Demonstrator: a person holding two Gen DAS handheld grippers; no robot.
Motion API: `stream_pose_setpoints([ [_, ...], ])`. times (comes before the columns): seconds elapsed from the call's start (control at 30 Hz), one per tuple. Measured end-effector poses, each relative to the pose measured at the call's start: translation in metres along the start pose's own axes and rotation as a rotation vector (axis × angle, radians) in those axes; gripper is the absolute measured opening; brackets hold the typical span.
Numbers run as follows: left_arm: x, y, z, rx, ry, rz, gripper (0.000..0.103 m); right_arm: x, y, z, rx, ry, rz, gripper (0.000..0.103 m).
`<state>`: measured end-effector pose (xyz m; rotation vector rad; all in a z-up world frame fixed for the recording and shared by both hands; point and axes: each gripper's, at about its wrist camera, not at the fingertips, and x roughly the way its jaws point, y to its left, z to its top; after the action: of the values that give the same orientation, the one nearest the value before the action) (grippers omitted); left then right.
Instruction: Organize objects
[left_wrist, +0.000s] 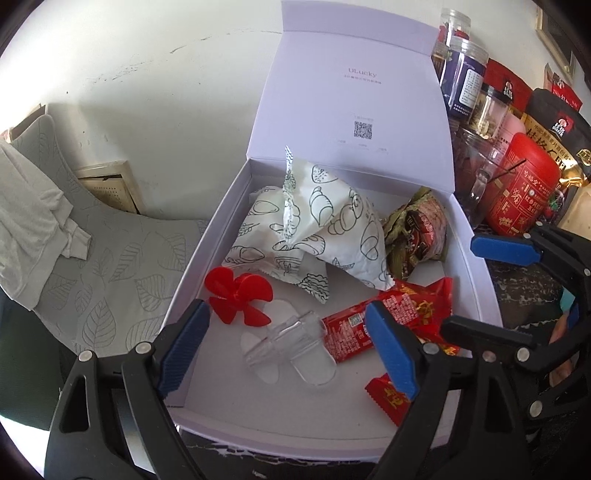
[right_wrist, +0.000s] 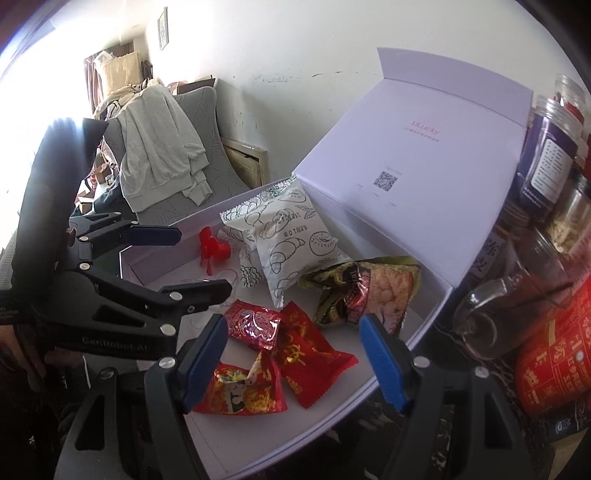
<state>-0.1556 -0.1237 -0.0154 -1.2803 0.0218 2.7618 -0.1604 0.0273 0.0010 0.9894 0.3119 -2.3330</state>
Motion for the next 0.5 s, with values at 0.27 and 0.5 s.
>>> stream_pose_setpoints([
  [0.27, -0.021, 0.001, -0.002, -0.006, -0.016, 0.042, 0.092, -0.016, 0.01, -0.004, 0.007, -0.024, -0.037, 0.082],
  [0.5, -0.05, 0.001, -0.006, -0.009, -0.046, 0.075, 0.094, -0.037, 0.011, -0.005, 0.053, -0.058, -0.067, 0.085],
])
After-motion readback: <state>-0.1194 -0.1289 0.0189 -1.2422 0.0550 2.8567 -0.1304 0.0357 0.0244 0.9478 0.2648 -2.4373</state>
